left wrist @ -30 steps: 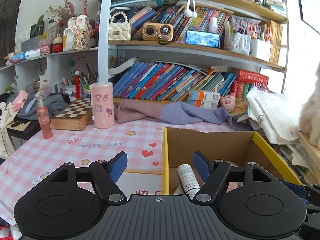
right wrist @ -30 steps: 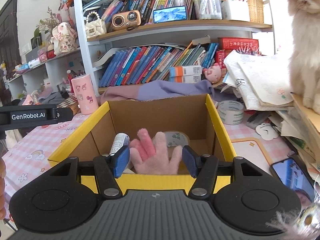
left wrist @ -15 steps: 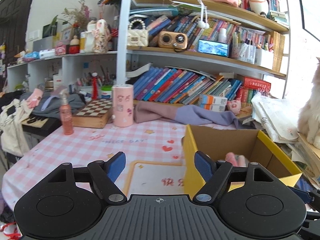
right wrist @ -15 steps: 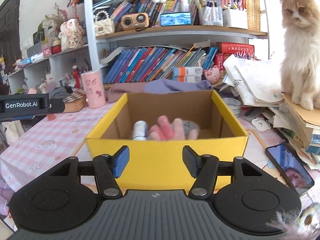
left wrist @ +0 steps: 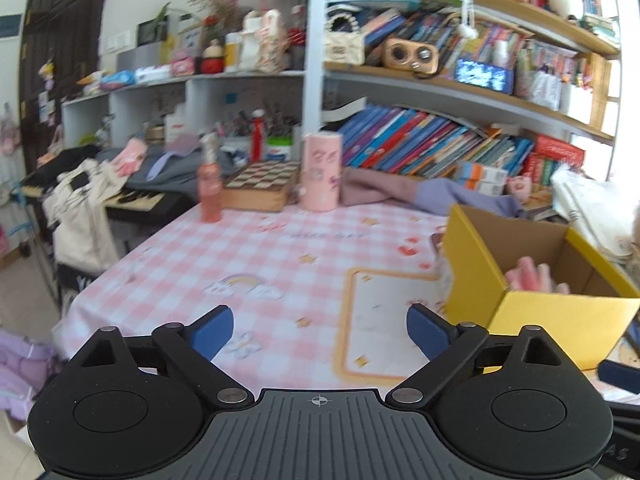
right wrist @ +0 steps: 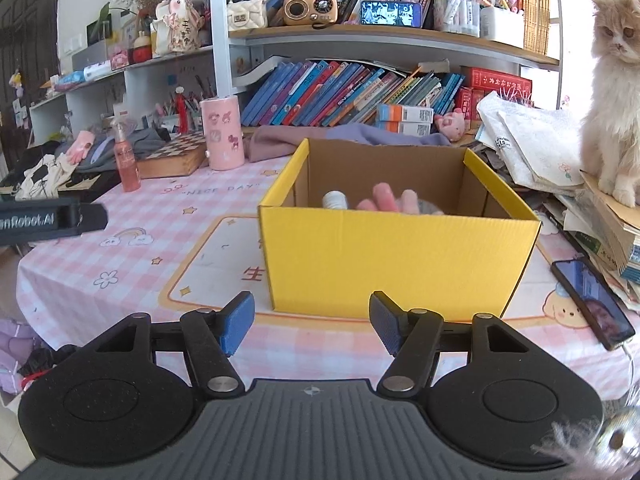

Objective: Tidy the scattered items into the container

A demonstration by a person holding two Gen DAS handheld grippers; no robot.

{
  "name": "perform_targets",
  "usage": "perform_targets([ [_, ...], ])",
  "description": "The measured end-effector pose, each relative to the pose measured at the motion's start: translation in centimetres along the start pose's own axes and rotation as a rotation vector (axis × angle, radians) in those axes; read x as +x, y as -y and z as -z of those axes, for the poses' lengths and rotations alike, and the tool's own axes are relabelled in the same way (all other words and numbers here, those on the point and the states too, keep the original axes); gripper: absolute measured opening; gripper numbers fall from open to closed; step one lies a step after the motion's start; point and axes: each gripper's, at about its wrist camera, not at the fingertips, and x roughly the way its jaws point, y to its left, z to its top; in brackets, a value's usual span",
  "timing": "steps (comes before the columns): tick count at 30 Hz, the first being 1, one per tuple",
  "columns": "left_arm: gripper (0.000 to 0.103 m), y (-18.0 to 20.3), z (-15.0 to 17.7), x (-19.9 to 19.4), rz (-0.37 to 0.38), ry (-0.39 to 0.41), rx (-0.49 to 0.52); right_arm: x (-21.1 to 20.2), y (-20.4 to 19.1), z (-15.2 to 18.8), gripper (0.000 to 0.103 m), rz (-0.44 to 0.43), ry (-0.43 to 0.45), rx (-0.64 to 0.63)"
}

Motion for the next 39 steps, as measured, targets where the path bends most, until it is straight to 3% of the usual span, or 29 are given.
perform_targets([
  [7,0.096,-1.9,1.3,-0.7,-0.004,-0.031,-0.013,-0.9,-1.6,0.7,0.068,0.025,-0.005,-0.020],
  [15,0.101,-2.0,1.9,-1.4,0.011,-0.052,0.037,-2.2,-2.7,1.0,0.083,0.069,0.001,-0.022],
  [19,0.102,-1.7,2.0,-1.4,0.028,-0.109,0.088,-2.9,-2.8,1.0,0.085,0.095,-0.008,-0.024],
  [39,0.103,-2.0,1.8,-2.7,0.070,-0.146,0.078,-4.2,-4.0,0.7,0.099,0.111,-0.068,-0.025],
])
